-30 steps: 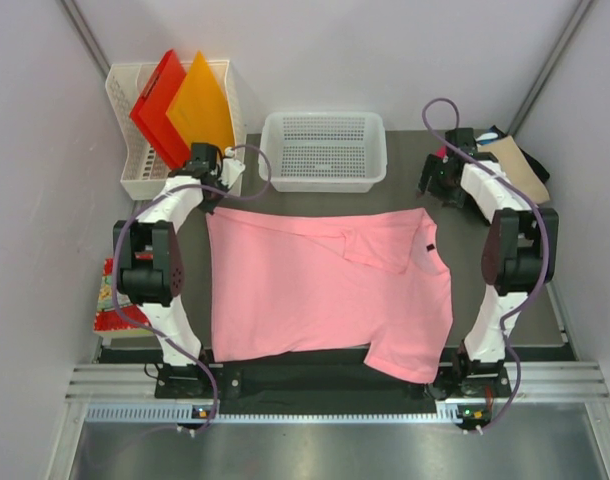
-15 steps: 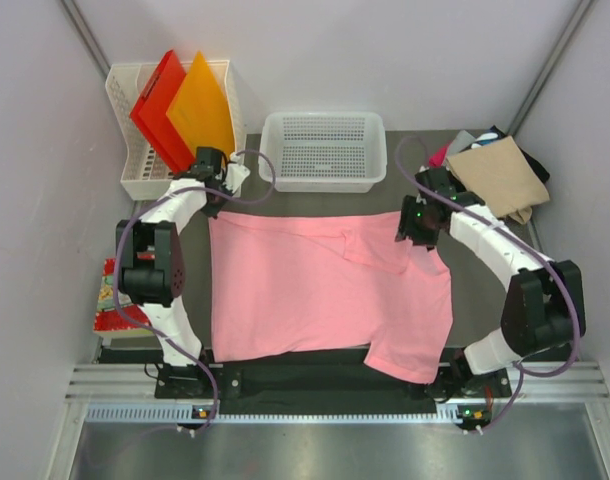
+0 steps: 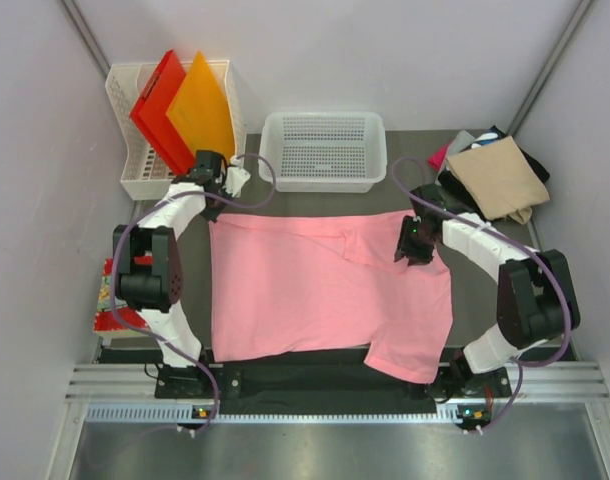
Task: Fold and stack the t-shirts
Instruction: Grap the side of the flattened tshirt furthest away from the robot with both arms
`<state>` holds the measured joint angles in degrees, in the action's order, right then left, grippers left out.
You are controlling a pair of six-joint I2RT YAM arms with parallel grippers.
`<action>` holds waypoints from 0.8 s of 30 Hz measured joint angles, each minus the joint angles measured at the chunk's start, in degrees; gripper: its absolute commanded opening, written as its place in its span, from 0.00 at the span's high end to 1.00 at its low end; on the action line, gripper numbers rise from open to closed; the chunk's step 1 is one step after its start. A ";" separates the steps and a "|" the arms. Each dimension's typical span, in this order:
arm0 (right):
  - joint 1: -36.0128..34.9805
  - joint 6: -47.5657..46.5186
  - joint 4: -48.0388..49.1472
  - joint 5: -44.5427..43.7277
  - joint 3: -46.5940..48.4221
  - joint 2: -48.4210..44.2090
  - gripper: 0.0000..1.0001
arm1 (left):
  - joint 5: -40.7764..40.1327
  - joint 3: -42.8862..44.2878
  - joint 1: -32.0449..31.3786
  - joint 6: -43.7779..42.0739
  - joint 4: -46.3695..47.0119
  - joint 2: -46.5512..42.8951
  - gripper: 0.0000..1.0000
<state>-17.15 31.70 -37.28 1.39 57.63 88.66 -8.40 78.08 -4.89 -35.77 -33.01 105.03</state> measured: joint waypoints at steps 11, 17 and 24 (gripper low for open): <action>-0.66 1.44 1.31 0.22 -2.14 2.49 0.63 | 0.02 -0.52 -0.04 -0.20 0.00 -1.18 1.00; -0.85 1.57 1.27 0.15 -2.27 2.60 0.63 | 0.04 -0.52 -0.04 -0.20 0.00 -1.20 1.00; -1.07 1.60 1.20 -0.07 -2.91 2.73 0.71 | 0.04 -0.52 -0.09 -0.20 -0.04 -1.29 1.00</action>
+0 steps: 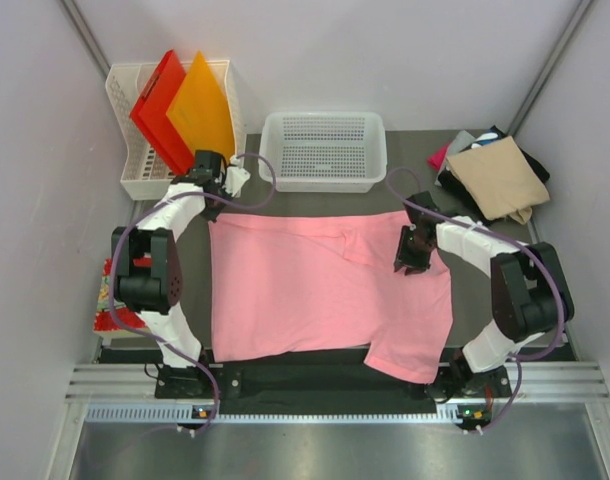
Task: Fold and stack the t-shirts
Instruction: Grap the side of the flattened tshirt furthest away from the robot with both arms
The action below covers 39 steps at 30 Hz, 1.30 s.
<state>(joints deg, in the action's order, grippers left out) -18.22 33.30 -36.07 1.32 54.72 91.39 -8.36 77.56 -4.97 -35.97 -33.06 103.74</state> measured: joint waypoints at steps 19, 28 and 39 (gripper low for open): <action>-0.07 -0.04 -3.34 -1.81 3.98 1.40 1.00 | 0.00 -2.12 0.00 -0.22 0.04 -1.62 1.00; 0.57 -1.38 -11.96 -7.43 10.91 -9.16 1.00 | 0.04 -2.25 0.00 -0.26 0.02 -1.64 1.00; 4.15 -2.71 -20.13 -10.38 11.34 -19.39 1.00 | 0.74 -2.29 0.00 -0.63 -0.83 -3.74 1.00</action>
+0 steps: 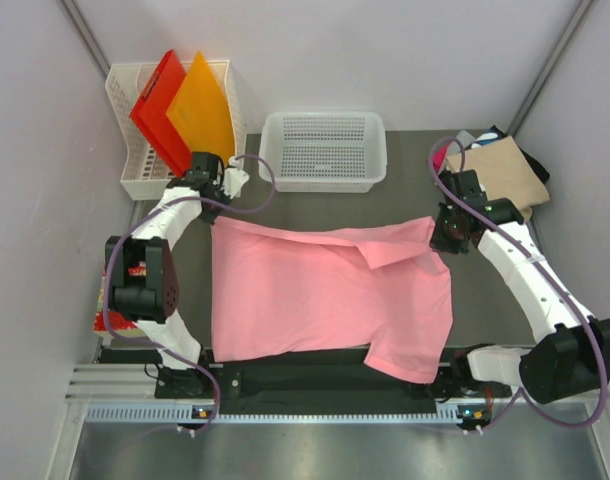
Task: Fold and stack the t-shirts
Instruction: Fold the flattened tshirt in 1/3 of the way
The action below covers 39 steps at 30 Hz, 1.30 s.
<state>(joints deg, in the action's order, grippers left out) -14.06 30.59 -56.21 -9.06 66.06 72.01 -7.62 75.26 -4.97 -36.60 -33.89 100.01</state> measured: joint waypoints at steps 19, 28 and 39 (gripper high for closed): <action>1.03 -1.03 -4.74 -0.55 -0.09 -3.96 1.00 | 8.70 -4.70 -1.22 0.96 -18.56 -15.54 1.00; 1.11 -1.01 -5.60 -0.59 -4.11 -5.73 0.72 | 12.15 -11.26 -3.39 0.87 -27.23 -18.45 1.00; 1.11 -2.03 -10.29 -1.01 -7.02 -5.95 0.34 | 8.55 -15.85 -3.45 -0.76 -27.85 -18.10 0.46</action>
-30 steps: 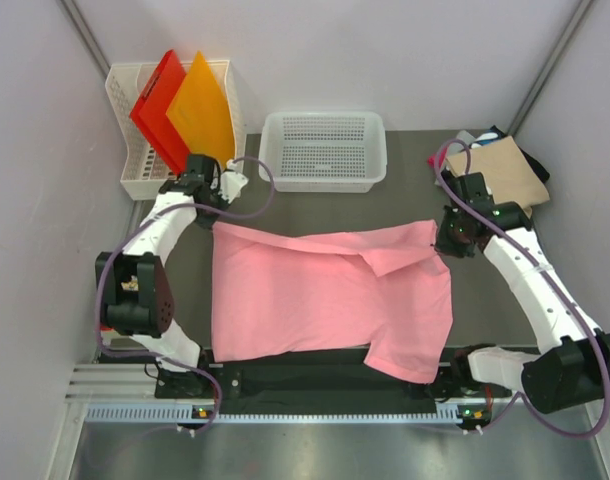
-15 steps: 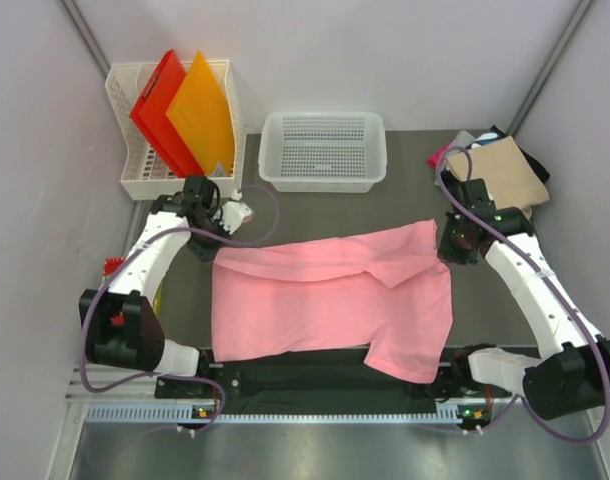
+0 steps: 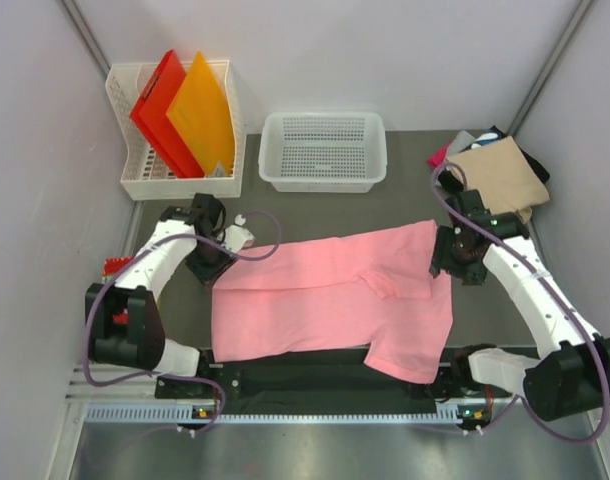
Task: Fold and stack the t-shirts
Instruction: Fold the flattened tshirt in 1/3 of the way
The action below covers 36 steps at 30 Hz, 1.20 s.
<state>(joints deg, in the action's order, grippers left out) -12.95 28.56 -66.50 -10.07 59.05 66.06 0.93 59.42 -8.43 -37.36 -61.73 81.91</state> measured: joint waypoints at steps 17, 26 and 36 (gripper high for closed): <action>0.72 -3.65 11.47 -2.54 22.10 34.99 0.37 | 1.68 16.13 -1.27 2.69 -3.69 13.27 0.01; 1.68 -3.96 13.86 -2.21 23.67 41.13 0.39 | 2.23 13.79 -1.84 5.44 2.21 21.90 0.01; 2.43 -4.09 15.89 1.05 27.43 50.88 0.42 | 0.63 13.33 -1.88 5.99 4.85 27.02 0.01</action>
<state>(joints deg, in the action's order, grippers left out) -10.52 24.47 -50.61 -9.02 86.48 116.95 1.56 72.75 -10.31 -31.38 -56.88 108.92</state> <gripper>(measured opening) 0.585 0.991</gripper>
